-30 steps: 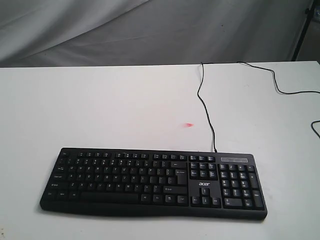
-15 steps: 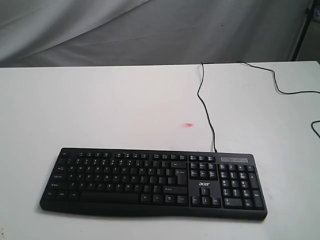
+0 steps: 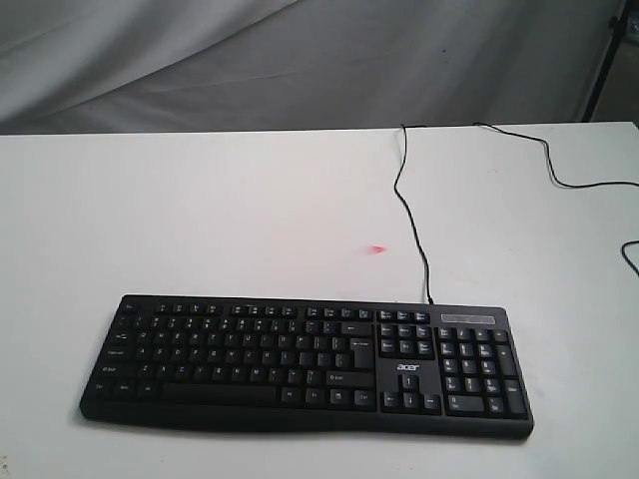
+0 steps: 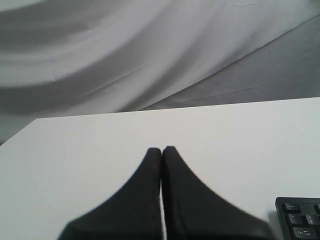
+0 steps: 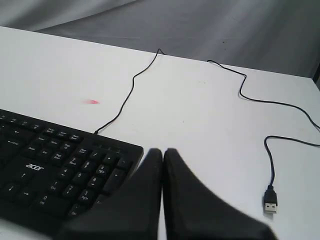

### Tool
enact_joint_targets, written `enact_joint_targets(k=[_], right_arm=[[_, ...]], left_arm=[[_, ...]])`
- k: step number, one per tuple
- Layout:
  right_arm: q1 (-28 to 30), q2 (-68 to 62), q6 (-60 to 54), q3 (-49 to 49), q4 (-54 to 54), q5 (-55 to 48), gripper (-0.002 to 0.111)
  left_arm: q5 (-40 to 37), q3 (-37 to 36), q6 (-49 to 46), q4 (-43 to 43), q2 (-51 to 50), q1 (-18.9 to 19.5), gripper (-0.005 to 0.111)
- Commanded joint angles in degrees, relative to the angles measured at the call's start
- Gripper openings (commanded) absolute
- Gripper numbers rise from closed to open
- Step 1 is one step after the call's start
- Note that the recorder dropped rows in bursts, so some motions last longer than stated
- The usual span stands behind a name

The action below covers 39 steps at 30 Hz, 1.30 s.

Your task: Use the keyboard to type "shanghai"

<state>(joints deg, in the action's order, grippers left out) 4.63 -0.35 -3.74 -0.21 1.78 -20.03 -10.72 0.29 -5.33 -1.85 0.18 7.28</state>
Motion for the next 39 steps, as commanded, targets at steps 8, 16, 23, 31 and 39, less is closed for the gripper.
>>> enact_joint_targets(k=[8,16,23,31,39], right_arm=[[0.20,0.35,-0.03,0.21,0.35,4.99,0.000],[0.20,0.35,-0.03,0.21,0.35,16.55,0.000],[0.20,0.35,-0.03,0.21,0.35,26.09,0.000],[0.20,0.35,-0.03,0.21,0.35,31.35,0.000],[0.20,0.35,-0.03,0.21,0.35,31.35,0.000]], left_arm=[[0.22,-0.29,0.16,0.03,-0.18,-0.22,0.001],[0.22,-0.29,0.16,0.03,-0.18,-0.22,0.001],[0.22,-0.29,0.16,0.03,-0.18,-0.22,0.001],[0.22,-0.29,0.16,0.03,-0.18,-0.22,0.001],[0.22,-0.29,0.16,0.03,-0.18,-0.22,0.001]])
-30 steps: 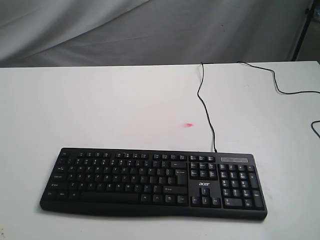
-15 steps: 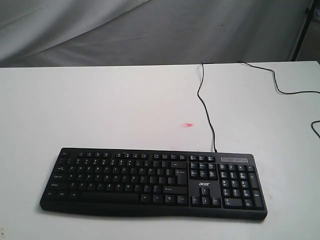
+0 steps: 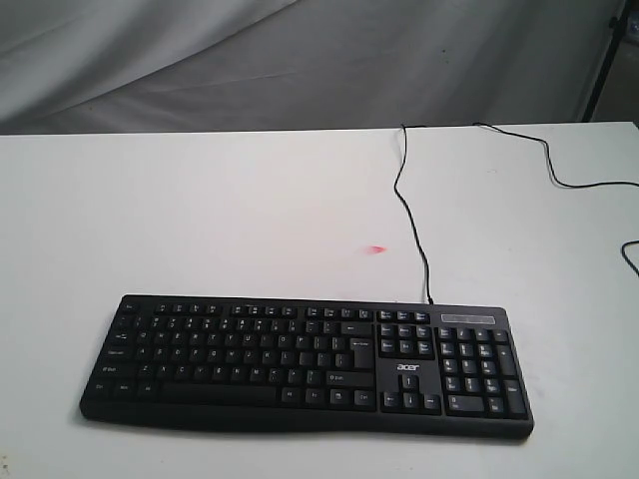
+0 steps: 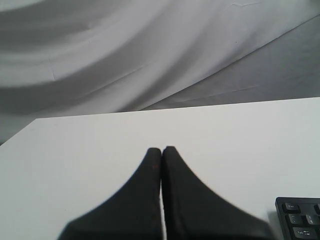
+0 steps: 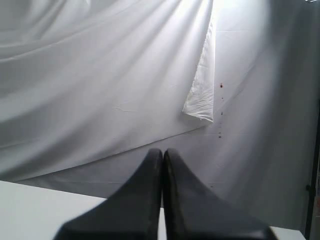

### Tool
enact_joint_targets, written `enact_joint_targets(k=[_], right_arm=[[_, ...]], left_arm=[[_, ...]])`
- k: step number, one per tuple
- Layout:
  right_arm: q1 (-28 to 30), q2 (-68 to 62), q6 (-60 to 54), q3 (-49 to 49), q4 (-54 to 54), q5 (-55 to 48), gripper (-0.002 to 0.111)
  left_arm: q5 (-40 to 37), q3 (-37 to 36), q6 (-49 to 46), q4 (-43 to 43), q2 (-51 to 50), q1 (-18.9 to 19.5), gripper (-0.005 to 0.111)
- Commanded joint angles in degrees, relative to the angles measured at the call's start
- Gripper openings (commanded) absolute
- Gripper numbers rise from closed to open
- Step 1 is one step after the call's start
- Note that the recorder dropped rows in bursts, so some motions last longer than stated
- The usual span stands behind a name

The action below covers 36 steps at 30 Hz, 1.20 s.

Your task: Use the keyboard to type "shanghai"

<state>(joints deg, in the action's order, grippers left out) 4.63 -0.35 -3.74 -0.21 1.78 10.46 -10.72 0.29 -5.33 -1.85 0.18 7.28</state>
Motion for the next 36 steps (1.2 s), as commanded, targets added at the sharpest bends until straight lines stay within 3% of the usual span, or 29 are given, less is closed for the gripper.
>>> enact_joint_targets(k=[1,19,28,36], right_arm=[[0.20,0.35,-0.03,0.21,0.35,0.86,0.000],[0.20,0.35,-0.03,0.21,0.35,1.11,0.000],[0.08,0.35,-0.03,0.21,0.35,9.80,0.000],[-0.05,0.35,22.12,0.21,0.35,19.82,0.000]], left_arm=[[0.22,-0.29,0.16,0.03,-0.18,-0.22,0.001],[0.22,-0.29,0.16,0.03,-0.18,-0.22,0.001],[0.22,-0.29,0.16,0.03,-0.18,-0.22,0.001],[0.22,-0.29,0.16,0.03,-0.18,-0.22,0.001]])
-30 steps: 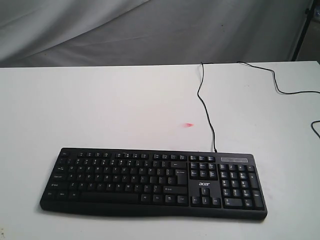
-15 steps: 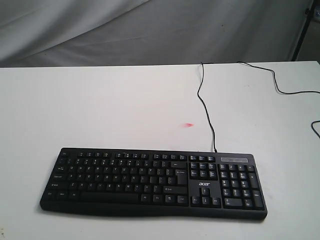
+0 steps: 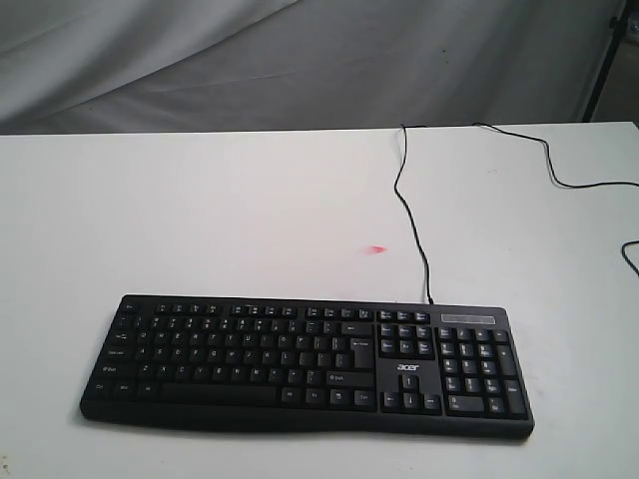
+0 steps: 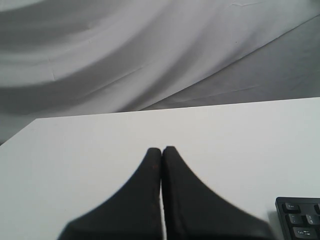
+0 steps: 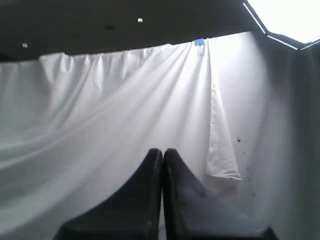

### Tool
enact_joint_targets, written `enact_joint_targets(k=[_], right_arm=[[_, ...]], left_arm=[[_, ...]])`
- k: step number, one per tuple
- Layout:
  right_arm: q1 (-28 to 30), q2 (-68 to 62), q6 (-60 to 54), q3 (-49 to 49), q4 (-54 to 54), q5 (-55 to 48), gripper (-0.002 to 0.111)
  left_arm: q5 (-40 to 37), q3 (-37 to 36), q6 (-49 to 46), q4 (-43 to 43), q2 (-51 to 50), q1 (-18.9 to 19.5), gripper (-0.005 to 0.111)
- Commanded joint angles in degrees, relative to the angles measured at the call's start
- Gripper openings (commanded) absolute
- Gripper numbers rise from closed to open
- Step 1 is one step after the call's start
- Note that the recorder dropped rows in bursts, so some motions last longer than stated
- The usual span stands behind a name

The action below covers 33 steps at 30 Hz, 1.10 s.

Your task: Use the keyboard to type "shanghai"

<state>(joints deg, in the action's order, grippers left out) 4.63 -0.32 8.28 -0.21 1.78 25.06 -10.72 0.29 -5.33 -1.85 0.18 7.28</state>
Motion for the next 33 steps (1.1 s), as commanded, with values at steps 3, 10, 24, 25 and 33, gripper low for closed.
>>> enact_joint_targets(k=[3,10,24,25,33], right_arm=[[-0.05,0.32,14.70,0.21,0.91,9.29,0.000],[-0.05,-0.54,19.23,-4.53,2.29,4.06,0.000],[-0.05,-39.59,40.99,-29.27,34.22,11.03,0.000],[-0.05,-42.78,42.09,-32.28,37.73,11.03,0.000],[-0.05,-61.67,36.08,-48.36,47.38,2.98,0.000]], left_arm=[[0.22,-0.29,0.16,0.03,-0.18,-0.22,0.001],[0.22,-0.29,0.16,0.03,-0.18,-0.22,0.001],[0.22,-0.29,0.16,0.03,-0.18,-0.22,0.001],[0.22,-0.29,0.16,0.03,-0.18,-0.22,0.001],[0.22,-0.29,0.16,0.03,-0.18,-0.22,0.001]])
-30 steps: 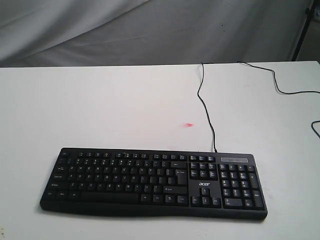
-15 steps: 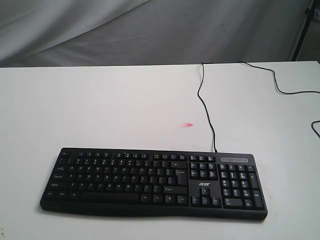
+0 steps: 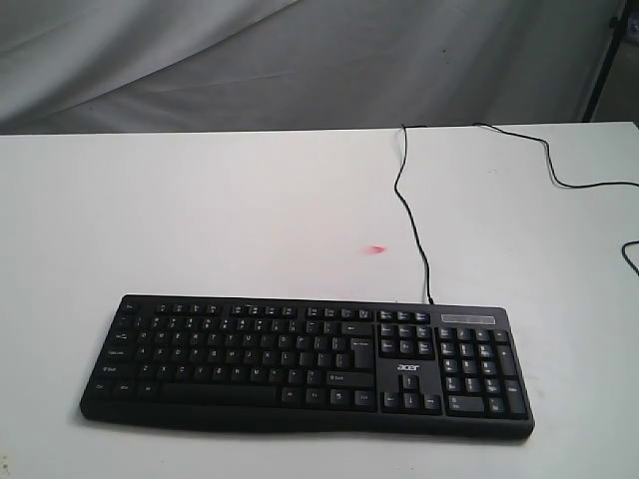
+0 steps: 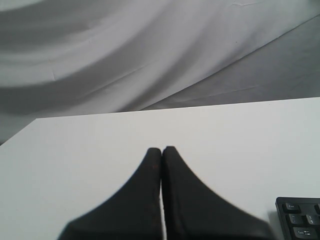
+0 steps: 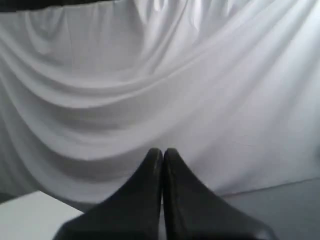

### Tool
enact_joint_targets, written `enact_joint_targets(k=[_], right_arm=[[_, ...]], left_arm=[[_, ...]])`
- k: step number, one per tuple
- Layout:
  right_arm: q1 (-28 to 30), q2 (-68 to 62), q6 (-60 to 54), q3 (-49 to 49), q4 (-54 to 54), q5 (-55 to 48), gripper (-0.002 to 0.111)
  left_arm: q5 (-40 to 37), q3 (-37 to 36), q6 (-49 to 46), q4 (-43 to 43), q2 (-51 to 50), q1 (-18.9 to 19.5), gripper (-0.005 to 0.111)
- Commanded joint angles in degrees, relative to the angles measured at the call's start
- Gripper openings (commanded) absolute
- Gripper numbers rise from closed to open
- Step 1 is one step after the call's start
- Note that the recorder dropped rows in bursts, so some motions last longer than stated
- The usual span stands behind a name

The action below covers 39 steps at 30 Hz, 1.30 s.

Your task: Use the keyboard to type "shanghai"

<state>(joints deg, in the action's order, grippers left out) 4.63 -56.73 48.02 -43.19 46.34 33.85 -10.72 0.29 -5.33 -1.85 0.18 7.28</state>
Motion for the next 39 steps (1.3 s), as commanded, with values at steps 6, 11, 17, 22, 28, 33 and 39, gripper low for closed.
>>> enact_joint_targets(k=[6,11,17,22,28,33,39], right_arm=[[-0.05,-11.49,-9.25,-14.32,13.11,-25.01,0.000],[-0.05,-14.69,-9.29,-18.84,16.72,-40.30,0.000],[-0.05,-15.73,-11.85,-18.95,13.38,-47.16,0.000],[-0.05,-17.38,-18.05,-21.23,2.59,-51.15,0.000],[-0.05,-28.41,-80.99,-36.04,-57.77,-73.23,0.000],[-0.14,-30.48,-105.63,-36.26,-81.73,-73.86,0.000],[-0.14,-31.79,-116.53,-36.26,-92.48,-74.64,0.000]], left_arm=[[0.22,-0.29,0.16,0.03,-0.18,-0.22,0.001],[0.22,-0.29,0.16,0.03,-0.18,-0.22,0.001],[0.22,-0.29,0.16,0.03,-0.18,-0.22,0.001],[0.22,-0.29,0.16,0.03,-0.18,-0.22,0.001],[0.22,-0.29,0.16,0.03,-0.18,-0.22,0.001],[0.22,-0.29,0.16,0.03,-0.18,-0.22,0.001],[0.22,-0.29,0.16,0.03,-0.18,-0.22,0.001]])
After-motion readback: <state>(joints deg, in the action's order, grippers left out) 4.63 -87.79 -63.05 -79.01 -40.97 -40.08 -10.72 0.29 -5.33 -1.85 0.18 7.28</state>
